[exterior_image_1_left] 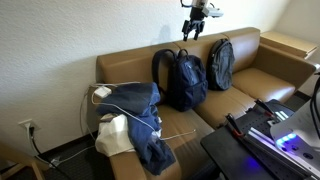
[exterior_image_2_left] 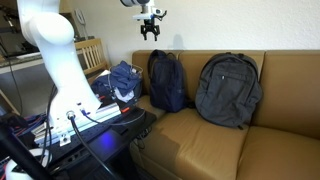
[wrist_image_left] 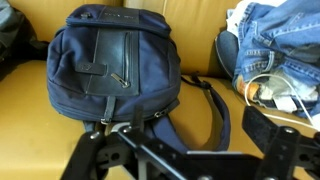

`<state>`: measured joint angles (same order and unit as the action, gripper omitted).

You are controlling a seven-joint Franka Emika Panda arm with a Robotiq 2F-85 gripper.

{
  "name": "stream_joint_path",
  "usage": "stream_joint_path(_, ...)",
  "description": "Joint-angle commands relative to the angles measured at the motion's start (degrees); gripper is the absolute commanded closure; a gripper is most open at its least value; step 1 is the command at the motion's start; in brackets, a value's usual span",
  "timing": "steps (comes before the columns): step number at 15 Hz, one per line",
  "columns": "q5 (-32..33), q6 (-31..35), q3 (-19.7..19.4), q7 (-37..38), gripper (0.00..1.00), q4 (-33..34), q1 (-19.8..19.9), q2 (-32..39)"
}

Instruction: Put the left bag in front of the right bag

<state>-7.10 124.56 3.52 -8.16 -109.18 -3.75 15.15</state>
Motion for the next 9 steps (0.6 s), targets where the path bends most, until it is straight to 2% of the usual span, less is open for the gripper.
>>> stream_joint_path(1,-5.9,-4.3,0.2,5.2,0.00,6.6,2.0,3.6)
stream_joint_path(2,-2.9,-1.2,0.3,3.8,0.00,2.8,0.8,1.2)
stream_joint_path(5,-4.9,-2.7,0.1,4.7,0.00,5.1,1.7,2.5)
stream_joint_path(7,-3.1,-4.9,-0.3,4.9,0.00,6.3,1.6,3.6)
stream_joint_path(9,-4.3,-5.7,-1.4,13.0,0.00,10.4,1.7,8.7)
